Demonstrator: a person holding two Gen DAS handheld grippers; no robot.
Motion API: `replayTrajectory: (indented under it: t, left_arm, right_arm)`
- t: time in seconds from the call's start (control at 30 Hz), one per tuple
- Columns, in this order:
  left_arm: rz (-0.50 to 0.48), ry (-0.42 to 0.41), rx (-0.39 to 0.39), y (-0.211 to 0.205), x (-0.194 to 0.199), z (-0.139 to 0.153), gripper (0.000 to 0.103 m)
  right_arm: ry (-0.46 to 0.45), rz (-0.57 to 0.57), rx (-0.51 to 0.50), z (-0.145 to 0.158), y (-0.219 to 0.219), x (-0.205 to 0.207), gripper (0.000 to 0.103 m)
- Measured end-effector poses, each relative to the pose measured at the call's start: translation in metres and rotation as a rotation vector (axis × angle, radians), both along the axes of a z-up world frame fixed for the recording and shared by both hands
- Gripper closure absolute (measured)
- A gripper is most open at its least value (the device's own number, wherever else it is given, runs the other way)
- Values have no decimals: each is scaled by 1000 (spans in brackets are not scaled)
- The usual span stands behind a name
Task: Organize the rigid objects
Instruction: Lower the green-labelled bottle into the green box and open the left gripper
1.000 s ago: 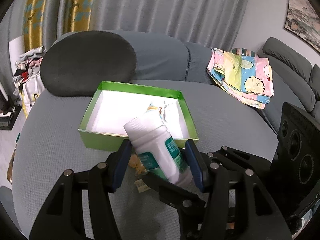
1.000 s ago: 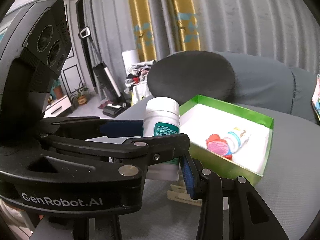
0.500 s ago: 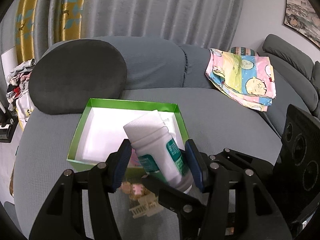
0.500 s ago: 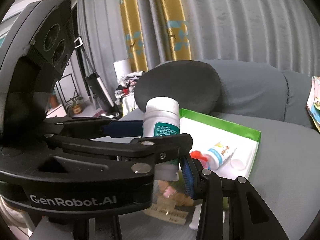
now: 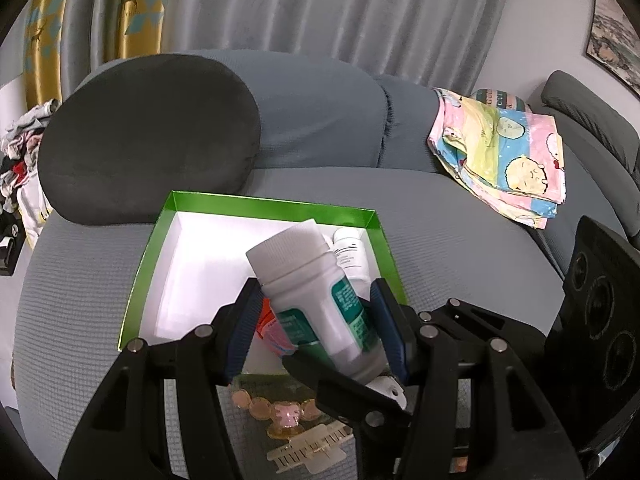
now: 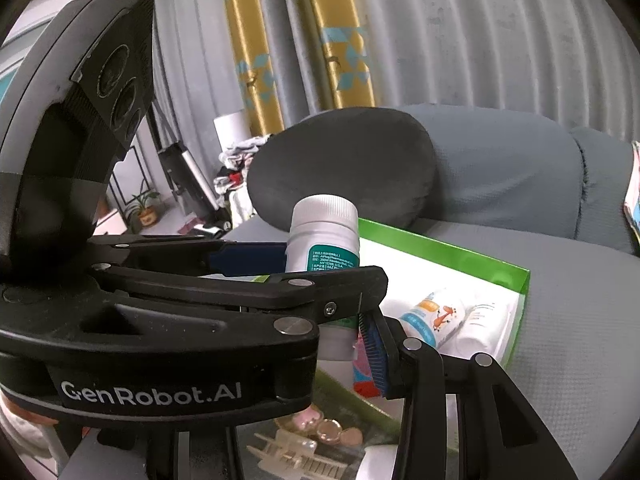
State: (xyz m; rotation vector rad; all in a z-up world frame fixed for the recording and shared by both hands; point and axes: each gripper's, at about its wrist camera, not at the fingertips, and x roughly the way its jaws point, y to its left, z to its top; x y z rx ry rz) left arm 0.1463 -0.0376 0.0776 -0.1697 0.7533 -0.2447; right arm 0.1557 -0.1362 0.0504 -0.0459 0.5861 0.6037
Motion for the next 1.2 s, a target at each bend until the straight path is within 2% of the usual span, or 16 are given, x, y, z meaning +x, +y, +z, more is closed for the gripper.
replayTrajectory:
  t: [1.2]
  left_arm:
    - [20,135,-66,22,57,-47,49]
  right_arm:
    - [105,0,-60,-39,16,48,60]
